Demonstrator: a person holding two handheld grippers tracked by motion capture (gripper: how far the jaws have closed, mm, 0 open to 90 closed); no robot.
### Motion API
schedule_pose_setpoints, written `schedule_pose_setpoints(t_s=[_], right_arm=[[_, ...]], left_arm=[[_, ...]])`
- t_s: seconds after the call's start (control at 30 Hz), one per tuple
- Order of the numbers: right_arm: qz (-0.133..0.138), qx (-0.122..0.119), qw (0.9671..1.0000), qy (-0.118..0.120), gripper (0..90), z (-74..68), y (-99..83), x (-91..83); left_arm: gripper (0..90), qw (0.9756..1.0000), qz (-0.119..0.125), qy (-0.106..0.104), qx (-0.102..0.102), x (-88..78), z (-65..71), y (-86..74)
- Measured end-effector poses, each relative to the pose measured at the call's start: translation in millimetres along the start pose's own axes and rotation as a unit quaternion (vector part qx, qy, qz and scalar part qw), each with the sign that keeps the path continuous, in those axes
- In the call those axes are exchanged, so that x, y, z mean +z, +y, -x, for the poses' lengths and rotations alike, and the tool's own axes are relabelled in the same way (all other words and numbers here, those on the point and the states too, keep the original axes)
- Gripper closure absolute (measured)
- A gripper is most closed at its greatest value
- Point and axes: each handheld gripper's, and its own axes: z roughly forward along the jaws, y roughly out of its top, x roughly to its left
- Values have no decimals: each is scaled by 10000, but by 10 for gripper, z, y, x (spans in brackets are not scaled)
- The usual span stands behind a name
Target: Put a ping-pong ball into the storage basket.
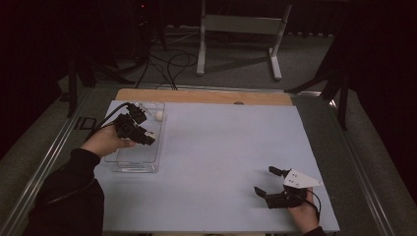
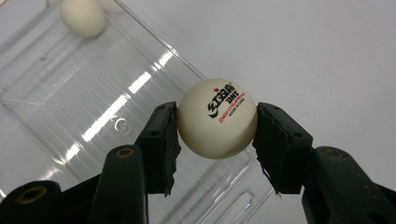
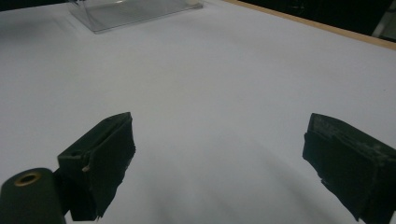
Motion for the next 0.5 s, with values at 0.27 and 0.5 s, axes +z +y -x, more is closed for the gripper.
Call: schedule_pose_setpoints(t_s=[0.27, 0.5], right_arm=[[7, -3, 10000, 8, 90, 0, 1, -4], [-8, 2, 10000, 12, 90, -2, 1, -1]], left_arm=[[515, 9998, -125, 33, -164, 146, -71, -69], [515, 9994, -182, -39, -279, 260, -100, -101]])
